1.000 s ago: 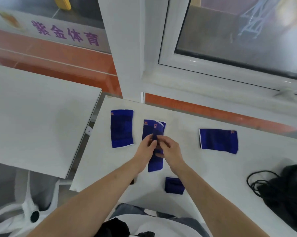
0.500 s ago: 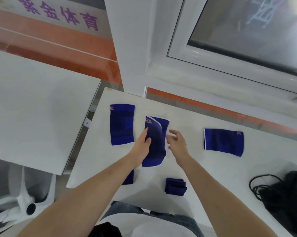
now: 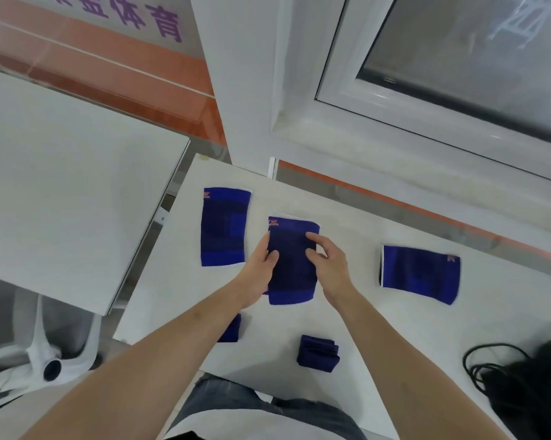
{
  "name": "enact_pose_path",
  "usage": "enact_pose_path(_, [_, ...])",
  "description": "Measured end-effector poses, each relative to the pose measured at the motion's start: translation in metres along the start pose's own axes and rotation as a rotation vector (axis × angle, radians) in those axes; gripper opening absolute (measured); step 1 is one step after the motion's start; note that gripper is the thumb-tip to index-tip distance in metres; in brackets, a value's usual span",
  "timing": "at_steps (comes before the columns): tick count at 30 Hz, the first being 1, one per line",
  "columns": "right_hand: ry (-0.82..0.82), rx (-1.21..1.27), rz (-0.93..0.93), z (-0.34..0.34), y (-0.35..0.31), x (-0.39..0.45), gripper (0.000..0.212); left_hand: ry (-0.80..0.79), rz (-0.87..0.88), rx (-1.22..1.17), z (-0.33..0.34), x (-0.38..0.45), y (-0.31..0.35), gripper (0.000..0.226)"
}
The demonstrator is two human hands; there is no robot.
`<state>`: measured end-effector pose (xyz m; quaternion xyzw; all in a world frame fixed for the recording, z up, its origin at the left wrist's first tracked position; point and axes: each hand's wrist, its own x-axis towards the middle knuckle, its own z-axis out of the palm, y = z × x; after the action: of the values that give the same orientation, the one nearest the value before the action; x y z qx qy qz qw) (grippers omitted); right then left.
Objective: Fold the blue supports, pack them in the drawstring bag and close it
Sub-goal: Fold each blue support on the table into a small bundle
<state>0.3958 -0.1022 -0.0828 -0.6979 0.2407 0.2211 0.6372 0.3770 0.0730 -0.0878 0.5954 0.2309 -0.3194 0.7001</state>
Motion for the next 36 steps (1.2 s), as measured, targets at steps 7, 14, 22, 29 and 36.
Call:
enact_pose_path(7, [0.095,-0.21,-0.118,0.012,0.017,0.018,0.046,0.018,-0.059,0.023,0.001,-0.012,-0.019,0.066])
enact_pose_path(14, [0.108,-0.481,-0.21,0.014,0.037,0.032,0.058,0.201,0.095,0.362,-0.008,-0.007,-0.029,0.061])
enact_pose_path(22, [0.1,-0.669,-0.249,0.017,0.05,0.039,0.062,0.254,0.143,0.654,-0.01,-0.004,-0.043,0.055])
enact_pose_path(29, [0.09,-0.816,-0.27,0.017,0.054,0.039,0.06,0.214,0.116,0.871,-0.013,0.002,-0.055,0.068])
enact_pose_path(36, [0.072,-0.937,-0.257,0.012,0.054,0.038,0.061,0.271,0.096,0.952,-0.011,0.012,-0.055,0.058])
